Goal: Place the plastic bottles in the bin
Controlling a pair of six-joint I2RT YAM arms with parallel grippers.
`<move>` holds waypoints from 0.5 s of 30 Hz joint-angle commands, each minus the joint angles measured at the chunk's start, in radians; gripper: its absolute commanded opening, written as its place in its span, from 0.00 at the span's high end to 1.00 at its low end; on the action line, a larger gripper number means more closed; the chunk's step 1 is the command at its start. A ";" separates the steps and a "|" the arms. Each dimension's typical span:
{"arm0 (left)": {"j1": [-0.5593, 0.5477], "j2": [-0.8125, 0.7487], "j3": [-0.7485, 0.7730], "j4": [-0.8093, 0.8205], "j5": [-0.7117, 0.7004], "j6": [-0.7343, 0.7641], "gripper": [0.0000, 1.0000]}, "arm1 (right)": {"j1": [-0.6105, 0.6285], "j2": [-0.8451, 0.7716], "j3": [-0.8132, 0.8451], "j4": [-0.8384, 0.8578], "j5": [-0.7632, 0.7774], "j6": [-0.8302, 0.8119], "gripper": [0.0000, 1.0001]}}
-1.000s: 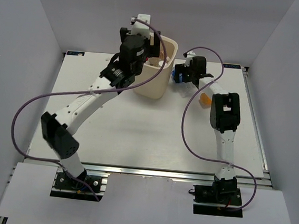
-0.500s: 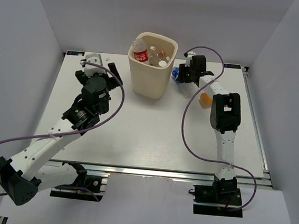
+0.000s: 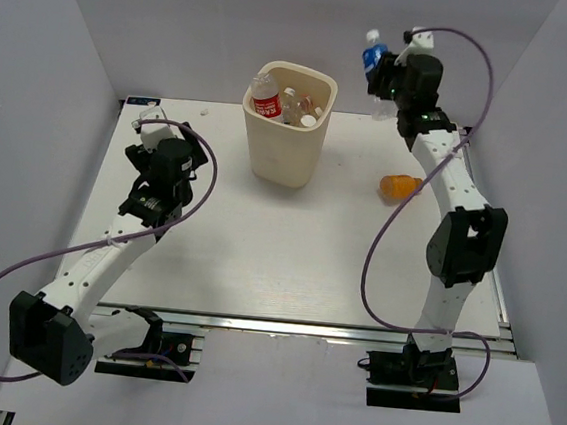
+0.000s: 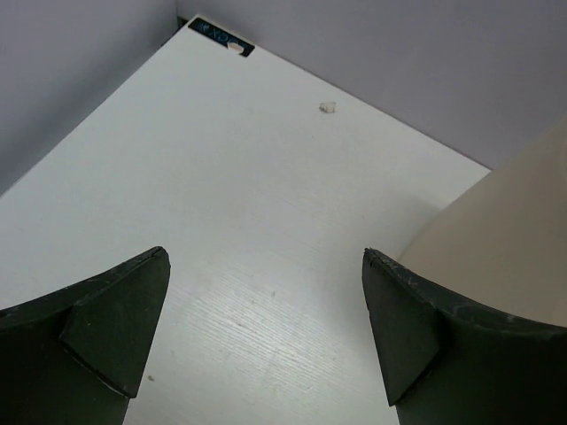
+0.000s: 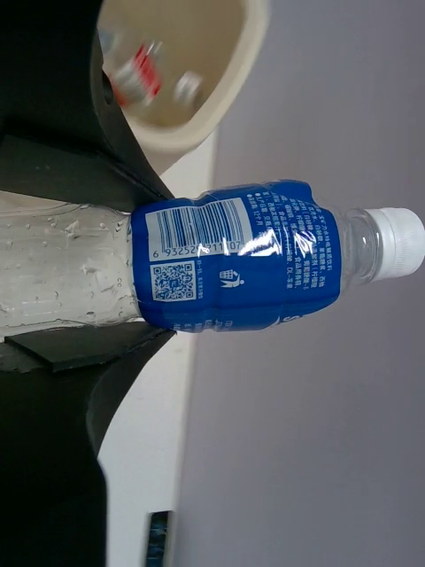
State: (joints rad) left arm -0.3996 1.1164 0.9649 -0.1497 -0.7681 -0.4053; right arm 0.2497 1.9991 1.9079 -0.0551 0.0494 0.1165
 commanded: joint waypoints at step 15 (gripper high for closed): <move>0.099 0.028 -0.022 0.015 0.177 -0.046 0.02 | 0.190 0.193 0.304 0.543 -0.362 0.060 0.74</move>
State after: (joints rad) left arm -0.3145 1.1435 0.9405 -0.1490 -0.6250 -0.4431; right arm 0.3908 2.1620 2.1830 0.3340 -0.2279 0.1993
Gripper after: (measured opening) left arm 0.982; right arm 0.529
